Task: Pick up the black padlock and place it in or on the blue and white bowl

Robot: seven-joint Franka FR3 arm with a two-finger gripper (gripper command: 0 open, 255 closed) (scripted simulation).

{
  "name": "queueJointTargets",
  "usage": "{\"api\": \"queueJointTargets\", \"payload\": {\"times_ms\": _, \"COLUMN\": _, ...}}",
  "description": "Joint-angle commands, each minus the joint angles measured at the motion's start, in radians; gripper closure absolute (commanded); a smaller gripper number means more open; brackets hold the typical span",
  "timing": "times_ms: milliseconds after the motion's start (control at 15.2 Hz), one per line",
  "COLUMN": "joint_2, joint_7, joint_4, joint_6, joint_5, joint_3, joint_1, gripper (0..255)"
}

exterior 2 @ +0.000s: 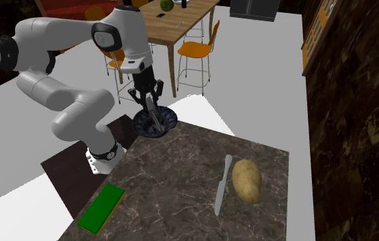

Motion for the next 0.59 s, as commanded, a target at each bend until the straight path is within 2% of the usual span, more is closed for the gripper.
{"api": "queueJointTargets", "payload": {"times_ms": 0, "joint_2": 0.001, "joint_7": 0.001, "joint_4": -0.005, "joint_6": 0.000, "joint_5": 0.000, "joint_3": 0.002, "joint_1": -0.001, "gripper": 255}}
{"api": "queueJointTargets", "payload": {"times_ms": 66, "joint_2": 0.001, "joint_7": 0.000, "joint_4": -0.006, "joint_6": 0.000, "joint_5": -0.001, "joint_3": 0.001, "joint_1": -0.001, "gripper": 0}}
{"api": "queueJointTargets", "payload": {"times_ms": 396, "joint_2": 0.001, "joint_7": 0.001, "joint_4": -0.005, "joint_6": 0.000, "joint_5": 0.000, "joint_3": 0.002, "joint_1": -0.001, "gripper": 0}}
{"api": "queueJointTargets", "payload": {"times_ms": 528, "joint_2": 0.015, "joint_7": 0.003, "joint_4": 0.065, "joint_6": -0.055, "joint_5": -0.027, "joint_3": -0.026, "joint_1": -0.015, "gripper": 0}}
